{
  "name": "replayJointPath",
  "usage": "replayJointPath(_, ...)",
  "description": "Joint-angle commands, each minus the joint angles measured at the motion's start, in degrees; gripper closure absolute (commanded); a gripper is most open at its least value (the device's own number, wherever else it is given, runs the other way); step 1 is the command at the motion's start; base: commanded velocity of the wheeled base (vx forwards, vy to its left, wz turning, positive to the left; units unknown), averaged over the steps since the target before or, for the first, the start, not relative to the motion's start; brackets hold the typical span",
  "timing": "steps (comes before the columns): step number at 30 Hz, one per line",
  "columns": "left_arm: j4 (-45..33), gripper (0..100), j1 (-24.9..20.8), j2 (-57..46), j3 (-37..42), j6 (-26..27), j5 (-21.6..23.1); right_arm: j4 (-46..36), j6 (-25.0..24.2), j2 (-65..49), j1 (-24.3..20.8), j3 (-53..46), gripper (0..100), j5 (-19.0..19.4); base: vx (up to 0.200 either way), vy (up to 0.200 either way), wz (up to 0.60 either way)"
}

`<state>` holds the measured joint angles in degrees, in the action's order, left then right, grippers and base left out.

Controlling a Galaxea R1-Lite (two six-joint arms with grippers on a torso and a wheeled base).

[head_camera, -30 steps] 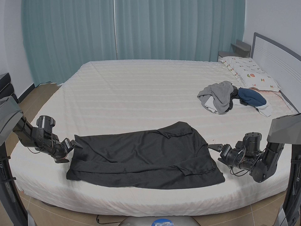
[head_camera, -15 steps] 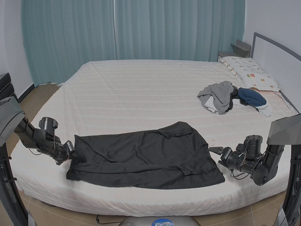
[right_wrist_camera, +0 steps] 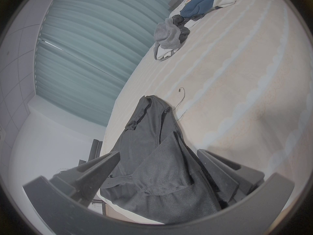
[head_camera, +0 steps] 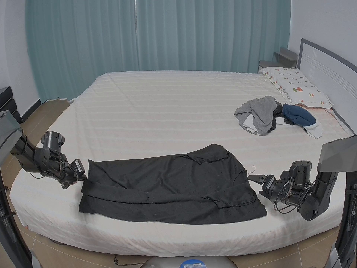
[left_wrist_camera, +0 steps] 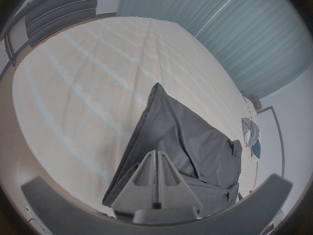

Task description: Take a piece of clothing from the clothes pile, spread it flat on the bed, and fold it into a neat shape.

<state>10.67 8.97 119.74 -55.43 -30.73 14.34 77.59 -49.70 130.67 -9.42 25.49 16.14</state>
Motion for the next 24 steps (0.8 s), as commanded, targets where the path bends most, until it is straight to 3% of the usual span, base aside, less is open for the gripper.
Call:
replayJointPath(1, 0.85, 100, 0.08, -3.11, 1.29, 0.15, -0.10, -0.07, -0.05, -0.50, -0.60, -0.27, 0, -0.06, 0.000, 0.000, 0.00)
replayJointPath(9, 3.57, 100, -0.10, -6.71, 4.19, 0.15, 0.17, -0.86, -0.13, -2.26, -2.62, -0.35, 0, -0.58, 0.000, 0.000, 0.00)
replayJointPath(24, 3.57, 100, -0.10, -4.25, 3.40, -0.21, 0.52, -2.36, -0.31, -2.09, -5.52, -0.62, 0, -1.20, 0.000, 0.000, 0.00)
